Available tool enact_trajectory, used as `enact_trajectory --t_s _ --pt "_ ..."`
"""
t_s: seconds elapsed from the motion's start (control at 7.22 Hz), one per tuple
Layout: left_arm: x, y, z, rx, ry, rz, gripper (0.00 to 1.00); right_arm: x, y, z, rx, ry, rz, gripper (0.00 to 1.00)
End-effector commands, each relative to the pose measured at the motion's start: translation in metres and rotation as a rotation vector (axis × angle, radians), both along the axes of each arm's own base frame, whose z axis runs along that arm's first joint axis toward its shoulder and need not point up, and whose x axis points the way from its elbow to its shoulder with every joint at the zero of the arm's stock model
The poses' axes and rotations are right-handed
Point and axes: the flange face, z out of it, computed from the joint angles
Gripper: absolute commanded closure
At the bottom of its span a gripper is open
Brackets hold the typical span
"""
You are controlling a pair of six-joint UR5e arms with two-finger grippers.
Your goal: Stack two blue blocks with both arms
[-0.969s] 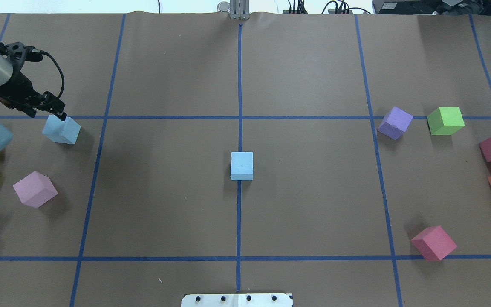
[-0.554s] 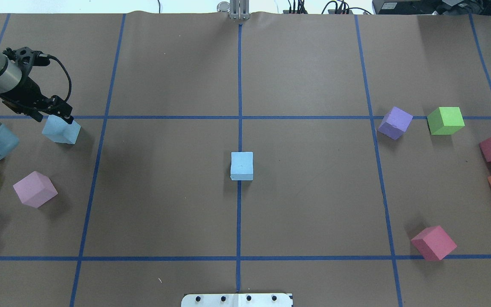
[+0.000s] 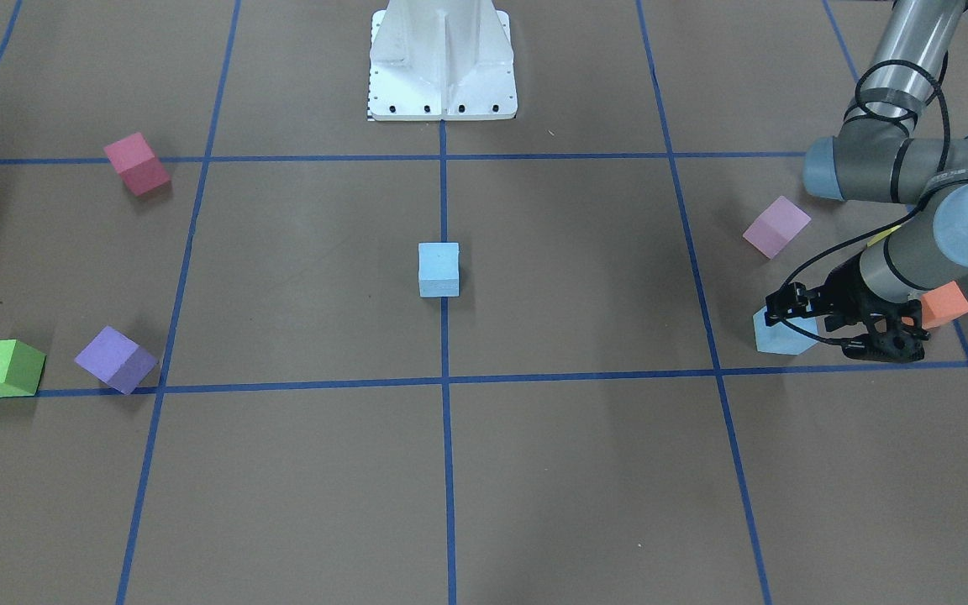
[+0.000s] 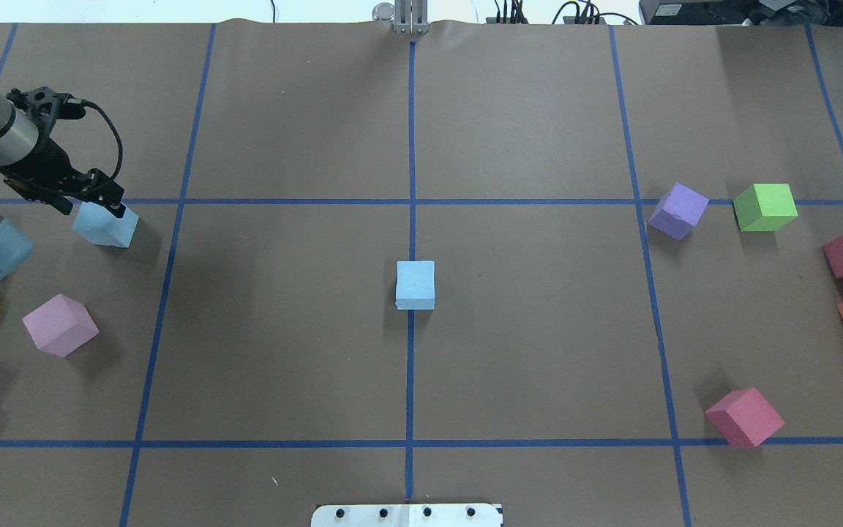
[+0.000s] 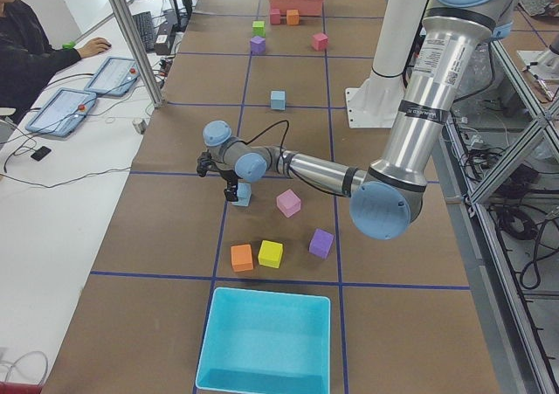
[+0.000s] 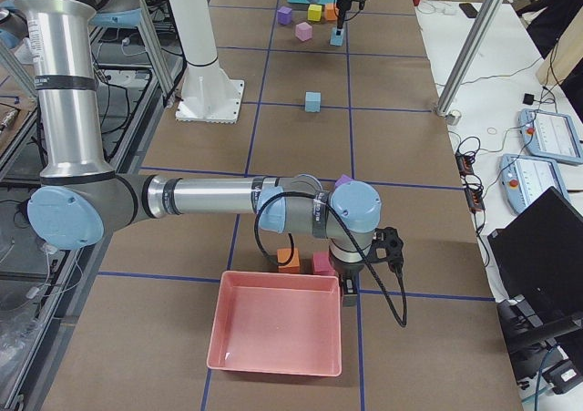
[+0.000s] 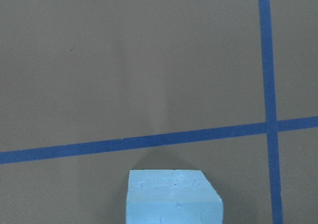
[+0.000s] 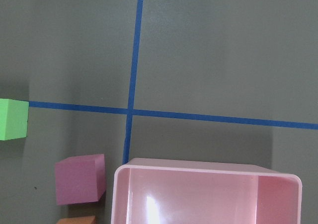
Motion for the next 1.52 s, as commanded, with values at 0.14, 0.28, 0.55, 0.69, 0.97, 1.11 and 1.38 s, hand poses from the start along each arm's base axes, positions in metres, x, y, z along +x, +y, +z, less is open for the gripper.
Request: enact_trajectory --t_s 0.14,0.28,0.55,0.69,0.97,1.11,1.38 --pt "0.016 0.007 0.006 0.004 -0.025 0.017 0.02 0.000 -0.001 -0.001 -0.002 0.000 0.004 0.00" --pt "0.017 0.007 0.008 0.005 -0.027 0.019 0.02 0.000 -0.002 -0.001 -0.002 0.000 0.004 0.00" --pt "0.022 0.005 0.011 0.007 -0.040 0.021 0.02 0.000 -0.002 -0.001 -0.003 0.000 0.005 0.00" --pt "0.023 0.005 0.013 0.007 -0.042 0.025 0.02 0.000 -0.002 -0.001 -0.003 0.000 0.005 0.00" --pt "0.028 0.006 0.015 0.004 -0.044 0.032 0.08 0.000 -0.002 -0.001 -0.003 0.000 0.005 0.00" --pt "0.029 0.006 0.015 0.005 -0.044 0.035 0.17 0.000 -0.002 -0.001 -0.003 0.000 0.005 0.00" --pt "0.030 0.006 0.013 0.009 -0.042 0.037 0.33 0.000 -0.002 -0.001 -0.003 0.000 0.005 0.00"
